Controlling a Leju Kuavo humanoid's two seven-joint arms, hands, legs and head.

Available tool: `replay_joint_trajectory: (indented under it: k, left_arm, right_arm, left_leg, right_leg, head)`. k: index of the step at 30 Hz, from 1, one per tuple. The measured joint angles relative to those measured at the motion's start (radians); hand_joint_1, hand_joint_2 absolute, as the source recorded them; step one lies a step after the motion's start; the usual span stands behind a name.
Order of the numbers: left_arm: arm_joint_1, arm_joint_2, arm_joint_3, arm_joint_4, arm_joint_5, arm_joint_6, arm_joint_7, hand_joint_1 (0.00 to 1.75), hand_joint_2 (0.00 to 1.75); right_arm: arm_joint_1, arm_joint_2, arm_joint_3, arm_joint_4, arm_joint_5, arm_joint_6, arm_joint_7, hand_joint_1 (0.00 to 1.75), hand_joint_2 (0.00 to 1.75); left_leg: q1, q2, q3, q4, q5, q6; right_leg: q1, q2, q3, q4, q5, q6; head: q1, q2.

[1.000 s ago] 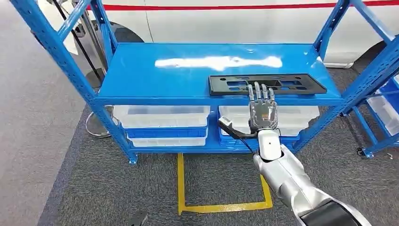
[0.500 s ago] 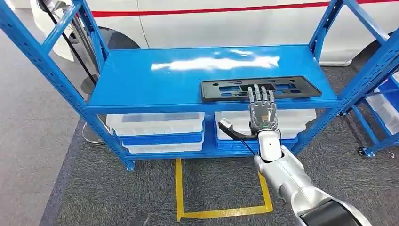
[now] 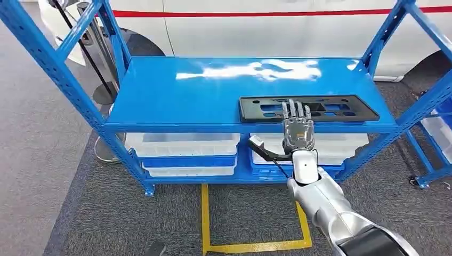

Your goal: Take the parts from the cabinet and place them on the table.

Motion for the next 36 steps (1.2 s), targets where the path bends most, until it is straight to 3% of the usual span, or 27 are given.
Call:
replay_joint_trajectory:
  k: [1, 4, 5, 6, 7, 9, 10, 11, 12, 13, 15, 16, 19, 20, 21, 22, 25, 26, 27, 28, 30, 32, 34, 36]
  left_arm:
    - [-0.002, 0.0, 0.0, 0.0, 0.0, -0.001, 0.0, 0.0, 0.0]
    - [-0.002, 0.0, 0.0, 0.0, 0.0, -0.002, 0.0, 0.0, 0.0]
    - [-0.002, 0.001, 0.0, 0.0, 0.0, -0.002, 0.0, 0.0, 0.0]
    - [-0.001, 0.002, 0.0, 0.0, -0.001, -0.002, 0.0, 0.0, 0.0]
    - [-0.002, 0.002, 0.0, 0.0, -0.001, -0.002, 0.0, 0.0, 0.0]
    - [-0.002, 0.002, 0.001, 0.0, -0.001, -0.002, 0.0, 0.0, 0.0]
    - [-0.001, 0.002, 0.001, 0.0, -0.001, -0.001, 0.0, 0.0, 0.0]
    - [0.0, 0.002, 0.001, 0.0, -0.001, 0.0, 0.001, 0.0, 0.0]
    - [0.002, 0.002, 0.001, 0.0, -0.001, 0.002, 0.001, 0.0, 0.0]
    - [0.002, 0.002, 0.002, 0.0, -0.001, 0.002, 0.002, 0.0, 0.0]
    - [0.001, 0.003, 0.002, 0.0, -0.001, 0.002, 0.002, 0.0, 0.0]
    - [0.0, 0.003, 0.003, 0.001, -0.001, 0.002, 0.002, 0.0, 0.0]
    - [0.0, 0.003, 0.005, 0.001, -0.002, 0.002, 0.002, 0.0, 0.0]
    - [0.002, 0.004, 0.005, 0.001, -0.003, 0.002, 0.002, 0.0, 0.0]
    - [0.004, 0.005, 0.005, 0.001, -0.004, 0.003, 0.002, 0.0, 0.0]
    - [0.002, 0.005, 0.006, 0.001, -0.006, 0.003, 0.001, 0.0, 0.0]
    - [-0.001, 0.005, 0.007, 0.001, -0.006, 0.003, 0.001, 0.0, 0.0]
    - [0.001, 0.005, 0.008, 0.001, -0.006, 0.002, 0.001, 0.0, 0.0]
    - [0.002, 0.005, 0.008, 0.001, -0.006, 0.002, 0.001, 0.0, 0.0]
    - [0.004, 0.005, 0.008, 0.001, -0.006, 0.002, 0.001, 0.0, 0.0]
    - [0.004, 0.005, 0.008, 0.001, -0.006, 0.002, 0.0, 0.0, 0.0]
    - [0.0, 0.006, 0.01, 0.001, -0.006, 0.0, -0.003, 0.0, 0.0]
    - [0.0, 0.005, 0.01, 0.001, -0.005, -0.002, -0.007, 0.0, 0.0]
    - [0.002, 0.005, 0.011, 0.001, -0.005, -0.003, -0.008, 0.0, 0.0]
  right_arm:
    - [-0.003, 0.0, 0.0, 0.002, 0.0, 0.001, 0.0, 0.0, 1.75]
    - [-0.001, 0.0, -0.002, 0.007, 0.0, 0.002, -0.002, 0.0, 1.75]
    - [-0.001, -0.001, -0.005, 0.007, -0.001, 0.003, -0.002, 0.0, 1.75]
    - [-0.002, -0.001, -0.008, 0.008, -0.003, 0.005, 0.0, 0.0, 1.75]
    - [-0.004, -0.001, -0.009, 0.008, -0.002, 0.01, 0.0, 0.0, 1.75]
    - [-0.004, 0.001, -0.011, 0.009, -0.002, 0.021, 0.008, 0.0, 1.75]
    - [-0.002, 0.002, -0.014, 0.012, -0.002, 0.032, 0.019, 0.0, 1.75]
    - [-0.001, 0.001, -0.016, 0.015, -0.002, 0.042, 0.029, 0.0, 1.75]
    - [0.0, 0.001, -0.018, 0.016, -0.002, 0.05, 0.039, 0.0, 1.75]
    - [0.0, 0.001, -0.021, 0.017, -0.002, 0.055, 0.045, 0.0, 1.75]
    - [-0.001, 0.001, -0.025, 0.018, 0.0, 0.058, 0.047, 0.0, 1.75]
    - [-0.003, 0.001, -0.026, 0.019, 0.002, 0.06, 0.047, 0.0, 1.75]
    - [-0.002, 0.0, -0.031, 0.021, 0.005, 0.061, 0.047, 0.0, 1.75]
    - [-0.002, 0.001, -0.032, 0.021, 0.005, 0.06, 0.047, 0.0, 1.75]
    - [-0.003, 0.0, -0.034, 0.021, 0.005, 0.06, 0.046, 0.0, 1.75]
    - [-0.007, 0.0, -0.037, 0.021, 0.005, 0.06, 0.046, 0.0, 1.75]
    - [-0.001, -0.002, -0.04, 0.023, 0.005, 0.06, 0.042, 0.0, 1.75]
    - [0.004, -0.002, -0.04, 0.024, 0.005, 0.061, 0.04, 0.0, 1.75]
    - [0.008, -0.002, -0.041, 0.025, 0.005, 0.061, 0.04, 0.0, 1.75]
    - [0.008, -0.002, -0.042, 0.026, 0.005, 0.061, 0.038, 0.0, 1.75]
    - [0.005, -0.003, -0.043, 0.026, 0.005, 0.061, 0.035, 0.0, 1.75]
    - [0.003, -0.002, -0.044, 0.027, 0.005, 0.064, 0.031, 0.0, 1.75]
    - [0.006, -0.002, -0.045, 0.027, 0.004, 0.065, 0.028, 0.0, 1.75]
    - [0.005, -0.003, -0.047, 0.027, 0.002, 0.065, 0.029, 0.0, 1.75]
  left_leg:
    - [-0.008, -0.001, -0.002, 0.006, -0.005, -0.008]
    - [-0.005, 0.001, 0.003, -0.004, -0.007, -0.021]
    - [-0.009, 0.002, 0.005, -0.004, -0.014, -0.029]
    - [-0.005, 0.004, 0.003, 0.015, -0.023, -0.034]
    - [-0.004, 0.005, -0.019, 0.063, -0.048, -0.038]
    - [0.001, 0.005, -0.104, 0.221, -0.109, -0.045]
    - [0.003, 0.005, -0.151, 0.291, -0.124, -0.049]
    - [0.004, 0.005, -0.171, 0.309, -0.112, -0.051]
    - [0.005, 0.005, -0.167, 0.281, -0.078, -0.051]
    - [0.006, 0.005, -0.141, 0.211, -0.025, -0.05]
    - [0.006, 0.007, -0.066, 0.026, 0.072, -0.04]
    - [-0.002, 0.006, -0.053, 0.017, 0.053, -0.037]
    - [-0.006, 0.005, -0.051, 0.003, 0.043, -0.023]
    - [-0.002, 0.005, -0.045, -0.007, 0.046, -0.016]
    - [0.005, 0.006, -0.032, -0.02, 0.05, -0.01]
    - [0.005, 0.006, -0.026, -0.024, 0.046, -0.002]
    - [0.004, 0.006, -0.019, -0.022, 0.036, 0.009]
    - [0.004, 0.006, -0.015, -0.021, 0.031, 0.008]
    - [0.004, 0.004, -0.008, -0.02, 0.025, 0.007]
    - [0.004, 0.003, 0.001, -0.017, 0.017, 0.005]
    - [0.004, 0.002, 0.018, -0.009, -0.001, -0.002]
    - [-0.002, 0.002, 0.016, 0.004, -0.017, -0.017]
    - [-0.002, 0.002, 0.019, -0.007, -0.017, -0.027]
    - [0.002, 0.005, 0.02, 0.0, -0.03, -0.04]
  right_leg:
    - [0.007, -0.001, 0.016, -0.018, -0.013, -0.001]
    - [0.01, 0.003, 0.016, -0.022, -0.021, -0.01]
    - [-0.003, 0.004, 0.026, -0.031, -0.02, -0.016]
    - [-0.004, 0.004, 0.035, -0.038, -0.022, -0.021]
    - [-0.004, 0.003, 0.041, -0.039, -0.026, -0.028]
    - [-0.003, 0.003, 0.05, -0.038, -0.034, -0.034]
    - [-0.003, 0.003, 0.054, -0.037, -0.039, -0.034]
    - [-0.003, 0.003, 0.058, -0.036, -0.043, -0.033]
    - [-0.003, 0.003, 0.064, -0.035, -0.049, -0.031]
    - [-0.003, 0.004, 0.072, -0.034, -0.055, -0.03]
    - [-0.003, 0.004, 0.091, -0.035, -0.069, -0.024]
    - [0.002, 0.005, 0.09, -0.035, -0.072, -0.018]
    - [-0.001, 0.004, 0.089, -0.042, -0.072, -0.003]
    - [0.004, 0.005, 0.094, -0.045, -0.075, 0.003]
    - [-0.001, 0.002, 0.093, -0.034, -0.084, 0.007]
    - [0.001, 0.001, 0.074, 0.009, -0.106, 0.008]
    - [-0.001, 0.002, -0.059, 0.234, -0.184, 0.015]
    - [-0.002, 0.002, -0.091, 0.271, -0.18, 0.016]
    - [-0.004, 0.001, -0.095, 0.255, -0.148, 0.017]
    - [-0.006, 0.001, -0.077, 0.195, -0.095, 0.018]
    - [-0.009, -0.001, -0.006, 0.022, 0.012, 0.014]
    - [-0.002, 0.001, 0.017, -0.023, -0.013, 0.007]
    - [0.001, 0.002, 0.015, -0.016, -0.019, -0.003]
    - [-0.008, 0.004, 0.026, -0.028, -0.019, -0.016]
  head:
    - [-0.001, 0.0]
    - [-0.002, 0.0]
    - [-0.001, 0.0]
    - [-0.001, 0.0]
    - [-0.003, 0.0]
    - [-0.003, 0.0]
    - [-0.003, 0.0]
    - [-0.003, 0.0]
    - [-0.003, 0.0]
    - [-0.003, 0.0]
    - [-0.002, 0.0]
    - [-0.002, 0.0]
    - [-0.003, 0.0]
    - [-0.002, 0.0]
    - [-0.002, 0.0]
    - [0.003, 0.0]
    - [0.003, 0.0]
    - [0.003, 0.0]
    - [0.003, 0.0]
    - [0.003, 0.0]
    - [0.003, 0.0]
    - [0.003, 0.0]
    - [0.003, 0.0]
    - [0.003, 0.0]
